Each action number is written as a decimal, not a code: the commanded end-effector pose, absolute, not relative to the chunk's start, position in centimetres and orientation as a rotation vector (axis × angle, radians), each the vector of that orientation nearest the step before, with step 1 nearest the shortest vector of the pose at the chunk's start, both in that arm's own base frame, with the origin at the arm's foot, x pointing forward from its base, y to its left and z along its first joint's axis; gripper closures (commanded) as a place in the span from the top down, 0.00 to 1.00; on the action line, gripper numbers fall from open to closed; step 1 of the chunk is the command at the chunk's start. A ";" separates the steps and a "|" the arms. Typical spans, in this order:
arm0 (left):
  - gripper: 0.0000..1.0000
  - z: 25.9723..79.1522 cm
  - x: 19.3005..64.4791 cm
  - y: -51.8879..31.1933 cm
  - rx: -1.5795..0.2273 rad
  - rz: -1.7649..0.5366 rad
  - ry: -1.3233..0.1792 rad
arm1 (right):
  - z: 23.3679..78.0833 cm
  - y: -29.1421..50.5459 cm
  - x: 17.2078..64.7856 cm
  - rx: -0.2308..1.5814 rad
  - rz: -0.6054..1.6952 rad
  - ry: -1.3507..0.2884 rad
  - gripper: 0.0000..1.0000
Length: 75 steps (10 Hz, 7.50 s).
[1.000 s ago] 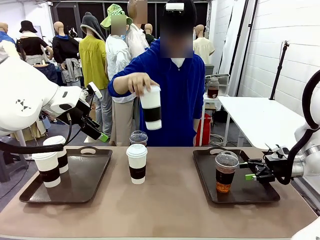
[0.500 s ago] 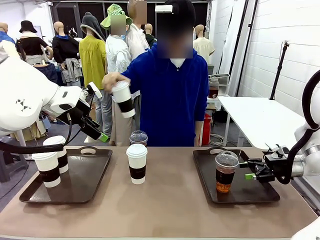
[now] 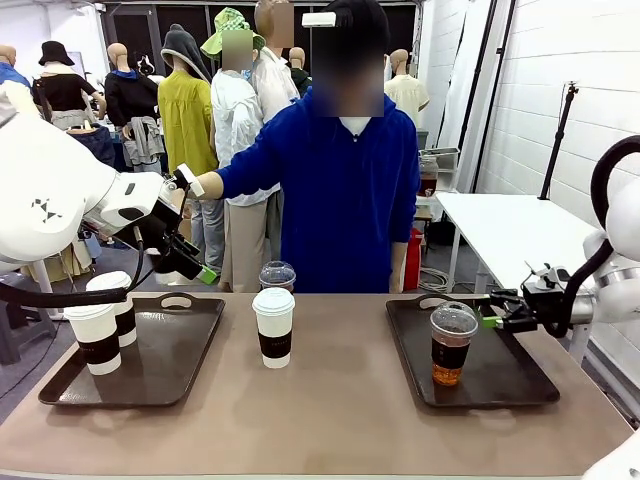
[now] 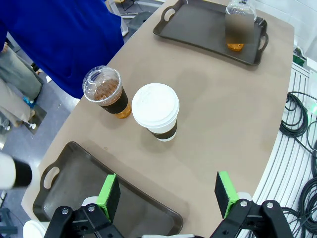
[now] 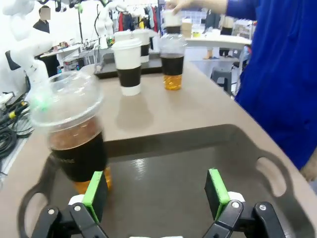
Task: Distribute the coffee onto the tray.
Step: Pick up another iced Americano from the middle of the table and place it on the right Handle tray.
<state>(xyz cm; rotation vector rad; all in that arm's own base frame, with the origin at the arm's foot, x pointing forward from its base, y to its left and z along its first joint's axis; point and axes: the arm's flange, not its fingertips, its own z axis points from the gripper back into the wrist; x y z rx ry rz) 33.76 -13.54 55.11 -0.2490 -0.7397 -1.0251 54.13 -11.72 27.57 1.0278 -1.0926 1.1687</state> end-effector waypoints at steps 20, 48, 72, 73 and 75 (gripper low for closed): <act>1.00 55.1 33.7 -13.4 -0.260 -1.030 -0.736 | 24.0 -1.7 64.0 1.121 1.165 -1.073 1.00; 1.00 55.1 33.7 -13.4 -0.260 -1.030 -0.736 | 23.9 25.3 61.2 1.254 1.189 -0.993 1.00; 1.00 55.1 33.7 -13.4 -0.260 -1.030 -0.736 | 25.9 15.2 65.5 1.202 1.159 -1.004 1.00; 1.00 55.1 33.7 -13.4 -0.260 -1.030 -0.736 | 25.9 15.2 65.5 1.202 1.159 -1.004 1.00; 1.00 55.1 33.7 -13.4 -0.260 -1.030 -0.736 | 25.9 15.2 65.5 1.202 1.159 -1.004 1.00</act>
